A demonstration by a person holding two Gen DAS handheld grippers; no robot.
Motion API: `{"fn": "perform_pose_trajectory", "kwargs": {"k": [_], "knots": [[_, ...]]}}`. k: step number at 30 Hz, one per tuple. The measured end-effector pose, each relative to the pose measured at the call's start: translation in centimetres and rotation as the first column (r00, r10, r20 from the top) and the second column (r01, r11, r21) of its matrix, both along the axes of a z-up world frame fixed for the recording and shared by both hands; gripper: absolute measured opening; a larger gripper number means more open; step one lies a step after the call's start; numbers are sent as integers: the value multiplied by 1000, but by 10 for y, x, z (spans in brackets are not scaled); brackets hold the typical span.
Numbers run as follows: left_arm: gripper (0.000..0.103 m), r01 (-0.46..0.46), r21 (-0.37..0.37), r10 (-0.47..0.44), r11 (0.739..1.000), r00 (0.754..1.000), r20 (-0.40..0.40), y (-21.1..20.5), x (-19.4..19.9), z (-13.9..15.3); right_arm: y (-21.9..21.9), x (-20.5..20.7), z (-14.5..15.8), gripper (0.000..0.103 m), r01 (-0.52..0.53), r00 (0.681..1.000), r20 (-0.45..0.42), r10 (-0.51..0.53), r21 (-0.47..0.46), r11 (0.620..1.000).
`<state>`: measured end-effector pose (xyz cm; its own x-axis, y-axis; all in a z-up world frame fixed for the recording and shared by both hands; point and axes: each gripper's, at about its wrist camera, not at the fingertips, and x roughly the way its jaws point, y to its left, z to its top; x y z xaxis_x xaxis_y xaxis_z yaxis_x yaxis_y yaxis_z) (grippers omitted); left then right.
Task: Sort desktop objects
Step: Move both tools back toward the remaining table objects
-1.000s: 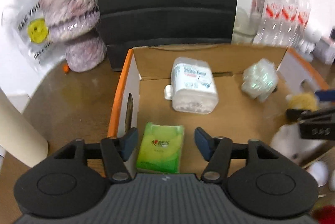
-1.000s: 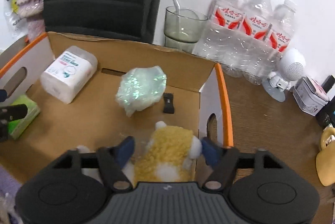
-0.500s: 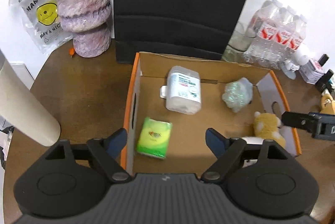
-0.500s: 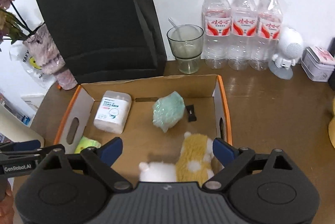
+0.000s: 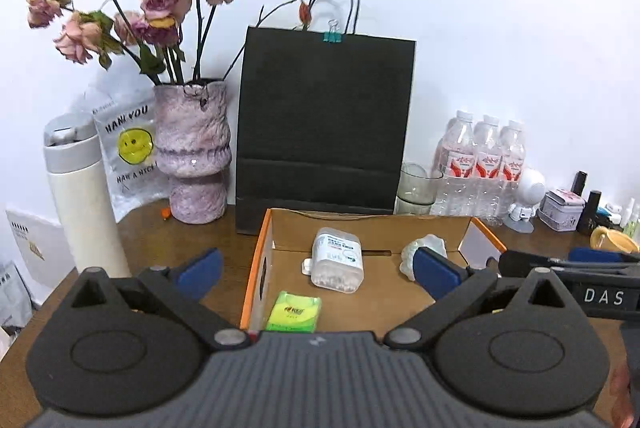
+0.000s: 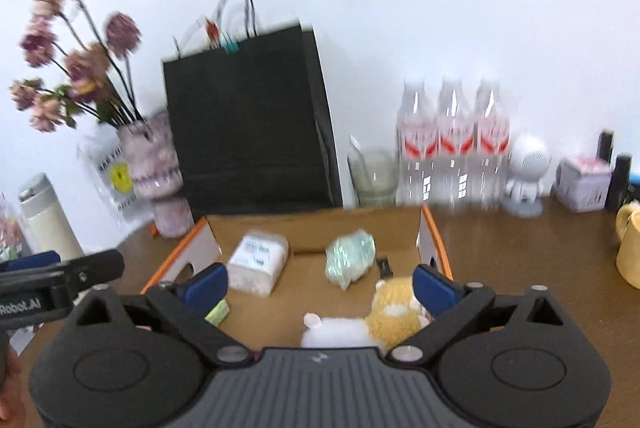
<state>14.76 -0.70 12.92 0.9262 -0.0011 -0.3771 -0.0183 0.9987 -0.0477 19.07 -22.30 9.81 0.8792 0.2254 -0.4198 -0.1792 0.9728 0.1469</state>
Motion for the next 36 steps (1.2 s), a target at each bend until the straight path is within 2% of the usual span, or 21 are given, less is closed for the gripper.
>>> {"fn": "perform_pose_trajectory", "kwargs": {"k": [4, 9, 14, 18, 21, 25, 28, 32, 36], "knots": [[103, -20, 10, 19, 1000, 996, 84, -3, -28, -5, 10, -26, -3, 102, 10, 996, 88, -4, -70, 997], [103, -16, 19, 13, 1000, 991, 134, -3, -69, -9, 13, -61, -4, 103, -10, 990, 139, 22, -83, 996], [103, 5, 39, -8, 999, 996, 94, 0, -108, -19, 14, -103, -8, 103, -47, 985, 159, 67, -126, 991], [103, 8, 63, -16, 998, 993, 120, 3, -152, -29, 3, -139, -14, 103, -30, 989, 138, 44, -102, 994], [103, 18, 29, -21, 999, 994, 110, 12, -182, -41, -12, -169, -24, 103, -32, 995, 88, 38, -65, 997], [103, -20, 22, 20, 1000, 1000, 14, 14, -208, -53, -28, -212, -41, 103, -69, 997, 41, 69, -1, 998], [103, -17, 29, 17, 999, 1000, 6, 8, -228, -59, -32, -237, -52, 103, -103, 995, 4, 103, 14, 995], [103, 25, 3, -25, 1000, 1000, -11, 1, -246, -67, -29, -258, -57, 103, -106, 994, 17, 106, -15, 994], [103, 42, 14, -42, 999, 999, -11, -5, -251, -74, -32, -258, -58, 98, -86, 996, 12, 87, -48, 995]]}}
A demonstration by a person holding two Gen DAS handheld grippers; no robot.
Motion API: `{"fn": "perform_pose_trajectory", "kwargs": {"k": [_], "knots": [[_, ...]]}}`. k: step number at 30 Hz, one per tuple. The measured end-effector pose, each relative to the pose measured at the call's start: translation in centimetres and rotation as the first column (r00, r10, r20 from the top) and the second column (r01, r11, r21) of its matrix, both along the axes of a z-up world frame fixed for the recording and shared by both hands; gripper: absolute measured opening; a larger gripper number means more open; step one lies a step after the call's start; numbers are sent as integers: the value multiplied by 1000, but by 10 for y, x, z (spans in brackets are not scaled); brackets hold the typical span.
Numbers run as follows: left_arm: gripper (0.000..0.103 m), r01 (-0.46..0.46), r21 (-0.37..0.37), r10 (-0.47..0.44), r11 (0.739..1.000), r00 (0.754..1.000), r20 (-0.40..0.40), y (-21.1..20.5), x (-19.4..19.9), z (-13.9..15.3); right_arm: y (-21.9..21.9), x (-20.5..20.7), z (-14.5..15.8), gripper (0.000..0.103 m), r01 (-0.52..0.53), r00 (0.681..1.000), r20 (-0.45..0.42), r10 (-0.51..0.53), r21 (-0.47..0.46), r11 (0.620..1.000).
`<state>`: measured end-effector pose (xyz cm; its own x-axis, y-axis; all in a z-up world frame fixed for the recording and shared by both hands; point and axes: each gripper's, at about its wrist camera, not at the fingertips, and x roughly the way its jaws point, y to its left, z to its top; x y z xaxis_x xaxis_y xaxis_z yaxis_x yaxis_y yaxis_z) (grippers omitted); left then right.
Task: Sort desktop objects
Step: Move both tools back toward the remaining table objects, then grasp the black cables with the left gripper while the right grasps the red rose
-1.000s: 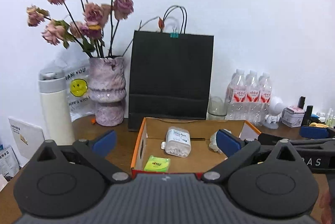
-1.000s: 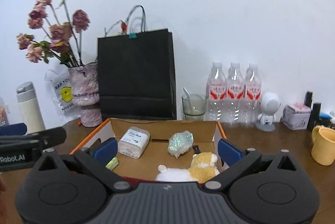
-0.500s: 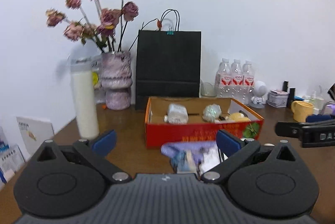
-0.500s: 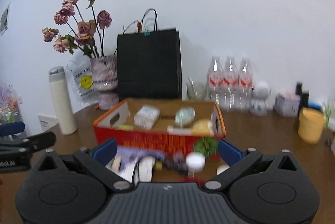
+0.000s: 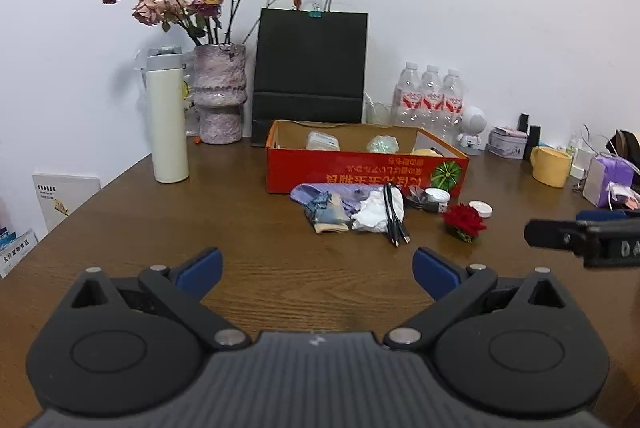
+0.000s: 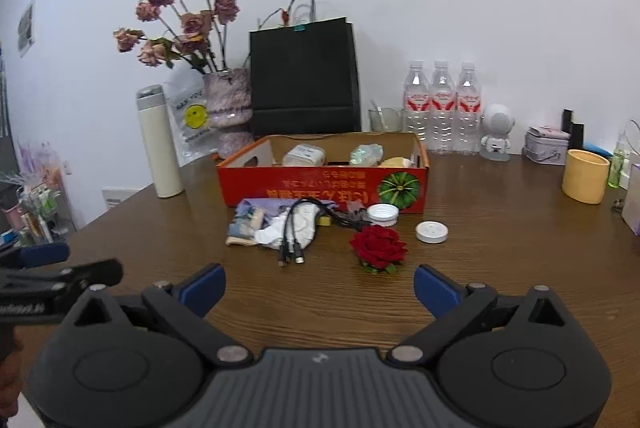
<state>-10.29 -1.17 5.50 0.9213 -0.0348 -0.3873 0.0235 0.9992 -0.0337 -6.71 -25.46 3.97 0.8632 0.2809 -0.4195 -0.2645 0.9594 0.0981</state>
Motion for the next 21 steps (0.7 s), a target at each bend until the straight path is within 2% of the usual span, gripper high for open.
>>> {"fn": "perform_pose_trajectory", "kwargs": {"k": [4, 6, 7, 10, 13, 14, 15, 19, 21], "knots": [[102, 57, -5, -57, 998, 998, -3, -5, 11, -4, -8, 15, -10, 87, 22, 999, -47, -22, 12, 1000], [95, 103, -9, -103, 995, 995, -15, -9, 26, -3, -12, 28, -17, 85, 26, 996, -86, -23, 32, 999], [87, 128, -3, -128, 992, 992, -25, -13, 36, -2, -13, 36, -21, 81, 21, 994, -110, -17, 34, 999], [71, 197, 9, -197, 980, 979, -46, -26, 77, 3, -11, 64, -24, 76, 13, 991, -136, -13, -5, 1000], [66, 248, 17, -246, 969, 966, -82, -40, 131, 4, -12, 92, -24, 75, 16, 989, -149, -17, -13, 1000], [56, 250, 17, -248, 968, 964, -99, -44, 148, 2, -13, 104, -25, 75, 23, 987, -160, -24, -9, 1000], [51, 238, 15, -234, 971, 965, -120, -48, 166, 0, -13, 112, -26, 75, 27, 986, -167, -27, -4, 1000], [46, 242, -31, -243, 970, 950, -195, -58, 219, -12, -8, 145, -33, 75, 38, 980, -192, -42, -22, 999], [35, 239, -13, -236, 971, 943, -234, -64, 234, -19, -5, 154, -33, 73, 33, 982, -186, -43, -56, 998]]}}
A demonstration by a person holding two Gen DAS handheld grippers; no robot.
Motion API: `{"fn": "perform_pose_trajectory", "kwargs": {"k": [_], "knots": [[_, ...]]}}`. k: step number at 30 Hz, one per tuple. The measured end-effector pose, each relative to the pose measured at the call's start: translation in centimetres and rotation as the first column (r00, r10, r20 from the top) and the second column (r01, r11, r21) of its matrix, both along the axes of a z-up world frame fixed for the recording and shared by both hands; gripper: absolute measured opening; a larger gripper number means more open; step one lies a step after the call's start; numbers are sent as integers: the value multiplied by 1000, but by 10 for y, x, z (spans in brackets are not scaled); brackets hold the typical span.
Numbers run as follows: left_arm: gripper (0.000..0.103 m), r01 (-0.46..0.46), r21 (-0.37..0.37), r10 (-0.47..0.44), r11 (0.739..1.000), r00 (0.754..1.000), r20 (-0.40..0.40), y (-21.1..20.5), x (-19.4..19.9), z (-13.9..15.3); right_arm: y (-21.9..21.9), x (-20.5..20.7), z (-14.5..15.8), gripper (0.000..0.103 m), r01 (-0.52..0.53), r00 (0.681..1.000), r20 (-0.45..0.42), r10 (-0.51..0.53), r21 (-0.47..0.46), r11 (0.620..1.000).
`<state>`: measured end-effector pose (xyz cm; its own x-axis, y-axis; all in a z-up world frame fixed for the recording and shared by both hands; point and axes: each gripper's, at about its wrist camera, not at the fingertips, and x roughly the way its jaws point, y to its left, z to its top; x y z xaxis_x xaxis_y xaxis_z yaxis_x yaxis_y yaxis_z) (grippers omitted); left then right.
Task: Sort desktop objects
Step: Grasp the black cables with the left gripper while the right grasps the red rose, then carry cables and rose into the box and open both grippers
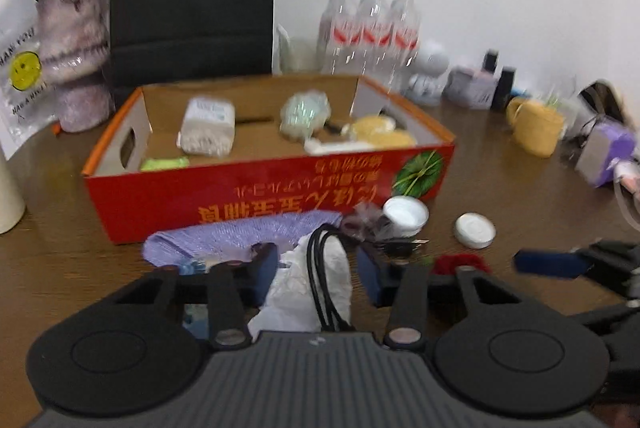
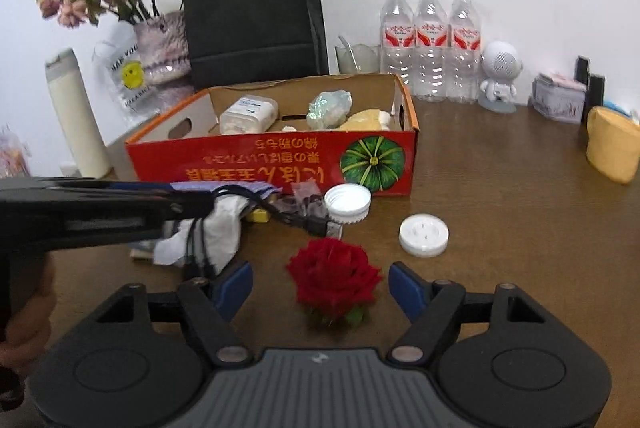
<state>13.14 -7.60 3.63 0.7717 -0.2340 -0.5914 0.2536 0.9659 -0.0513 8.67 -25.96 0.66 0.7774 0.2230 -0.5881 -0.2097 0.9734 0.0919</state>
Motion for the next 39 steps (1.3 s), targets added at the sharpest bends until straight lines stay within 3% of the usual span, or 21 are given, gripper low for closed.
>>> {"fn": "perform_pose_trajectory", "kwargs": {"k": [3, 7, 9, 11, 12, 13, 15, 21, 26, 28, 35, 39], "knots": [[29, 62, 14, -62, 998, 998, -1, -2, 6, -5, -4, 6, 3, 73, -1, 1000, 4, 1, -11, 1000], [11, 58, 1, -58, 998, 998, -18, 2, 7, -8, -13, 11, -2, 73, -7, 1000, -19, 7, 36, 999], [9, 45, -18, -45, 999, 999, -19, 5, 7, -7, -12, 15, -8, 73, -13, 999, -36, 14, 32, 999], [9, 42, -47, -43, 998, 999, -12, 8, 5, -2, -8, 18, -15, 66, -9, 998, -54, 10, 11, 1000], [9, 35, -66, -36, 997, 999, -9, 11, 4, 1, -8, 20, -18, 51, -13, 998, -62, 13, 12, 1000], [9, 26, -88, -27, 996, 1000, -15, 13, 2, 5, -8, 22, -21, 44, -17, 997, -75, 19, 20, 1000], [9, 25, -141, -27, 990, 1000, -14, 19, -6, 14, -8, 20, -22, 43, -5, 997, -71, 7, 33, 999], [8, 22, -72, -10, 997, 987, 158, 31, -64, 49, -4, -3, -8, 40, -39, 999, -6, 39, 30, 999], [8, -31, -138, 61, 990, 975, 212, 56, -121, 65, 0, -31, 14, 40, -61, 997, 58, 59, 43, 997], [8, -36, -144, 71, 989, 967, 244, 61, -143, 66, 2, -42, 19, 40, -68, 995, 76, 64, 54, 996], [8, -135, -45, 143, 990, 948, 284, 61, -209, 50, 23, -105, 32, 40, -136, 982, 137, 130, 38, 990], [8, -159, -79, 175, 984, 942, 286, 70, -239, 42, 28, -154, 30, 41, -146, 962, 236, 141, 6, 989]]}}
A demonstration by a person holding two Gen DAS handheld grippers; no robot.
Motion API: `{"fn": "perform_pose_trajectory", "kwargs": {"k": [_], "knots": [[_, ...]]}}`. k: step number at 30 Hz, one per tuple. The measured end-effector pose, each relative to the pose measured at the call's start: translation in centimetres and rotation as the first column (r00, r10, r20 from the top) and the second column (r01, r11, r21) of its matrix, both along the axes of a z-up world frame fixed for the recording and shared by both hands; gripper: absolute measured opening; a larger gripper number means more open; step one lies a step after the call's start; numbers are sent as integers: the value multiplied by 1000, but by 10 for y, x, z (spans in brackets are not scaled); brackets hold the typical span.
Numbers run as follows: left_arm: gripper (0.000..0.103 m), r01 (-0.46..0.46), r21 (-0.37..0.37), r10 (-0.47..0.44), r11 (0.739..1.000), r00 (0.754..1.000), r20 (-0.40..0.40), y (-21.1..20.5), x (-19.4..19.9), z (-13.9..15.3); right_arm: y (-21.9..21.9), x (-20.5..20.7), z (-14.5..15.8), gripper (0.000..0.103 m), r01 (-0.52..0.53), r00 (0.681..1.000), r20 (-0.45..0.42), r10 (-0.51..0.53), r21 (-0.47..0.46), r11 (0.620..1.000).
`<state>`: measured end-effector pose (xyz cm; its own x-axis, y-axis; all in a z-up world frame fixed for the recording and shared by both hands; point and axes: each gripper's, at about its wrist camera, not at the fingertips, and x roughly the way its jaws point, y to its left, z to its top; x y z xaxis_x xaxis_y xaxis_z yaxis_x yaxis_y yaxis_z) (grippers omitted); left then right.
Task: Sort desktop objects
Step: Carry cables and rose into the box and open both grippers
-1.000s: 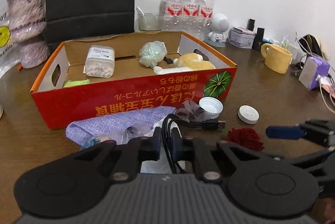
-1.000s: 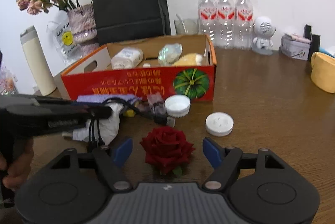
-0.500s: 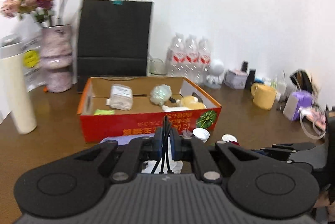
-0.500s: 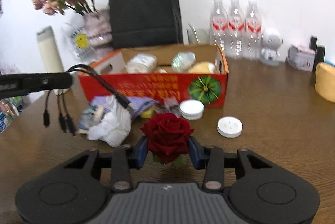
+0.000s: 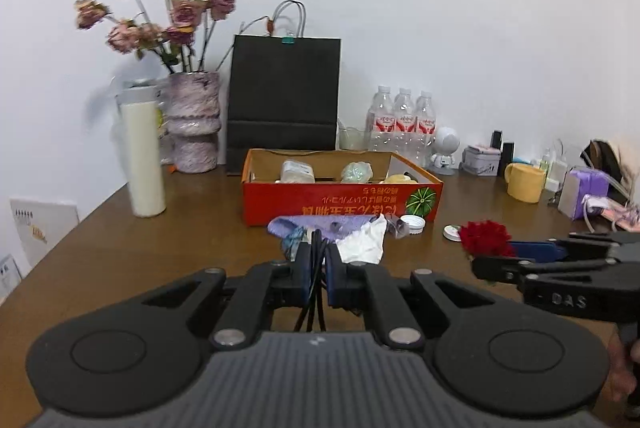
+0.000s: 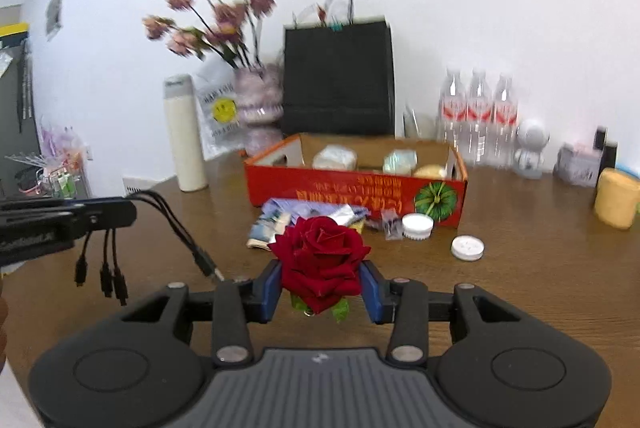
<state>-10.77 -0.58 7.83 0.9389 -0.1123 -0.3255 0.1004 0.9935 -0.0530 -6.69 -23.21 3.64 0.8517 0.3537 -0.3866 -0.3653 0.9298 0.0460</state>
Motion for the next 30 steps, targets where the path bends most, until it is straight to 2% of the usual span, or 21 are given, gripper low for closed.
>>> {"fn": "perform_pose_trajectory", "kwargs": {"k": [6, 11, 14, 21, 25, 30], "knots": [[8, -36, -7, 36, 999, 998, 48, -2, -26, 2, 3, -45, 4, 41, 1, 996, 89, -2, 16, 1000], [7, -48, -21, 50, 999, 996, 77, -4, -27, 3, 10, -43, 6, 41, 2, 995, 101, -3, 1, 1000], [7, -53, -38, 57, 998, 994, 95, -4, -18, 8, 8, -37, 6, 41, 24, 995, 96, -27, 27, 999], [7, 13, -57, -6, 998, 993, 118, -9, 42, 27, -1, 15, 21, 42, 58, 994, 93, -63, 51, 997], [7, 35, -63, -26, 997, 989, 145, -14, 91, 42, -8, 64, 32, 42, 101, 990, 83, -110, 98, 990], [7, 50, -78, -36, 996, 986, 164, -23, 158, 53, -11, 131, 43, 42, 122, 988, 84, -130, 95, 988]]}}
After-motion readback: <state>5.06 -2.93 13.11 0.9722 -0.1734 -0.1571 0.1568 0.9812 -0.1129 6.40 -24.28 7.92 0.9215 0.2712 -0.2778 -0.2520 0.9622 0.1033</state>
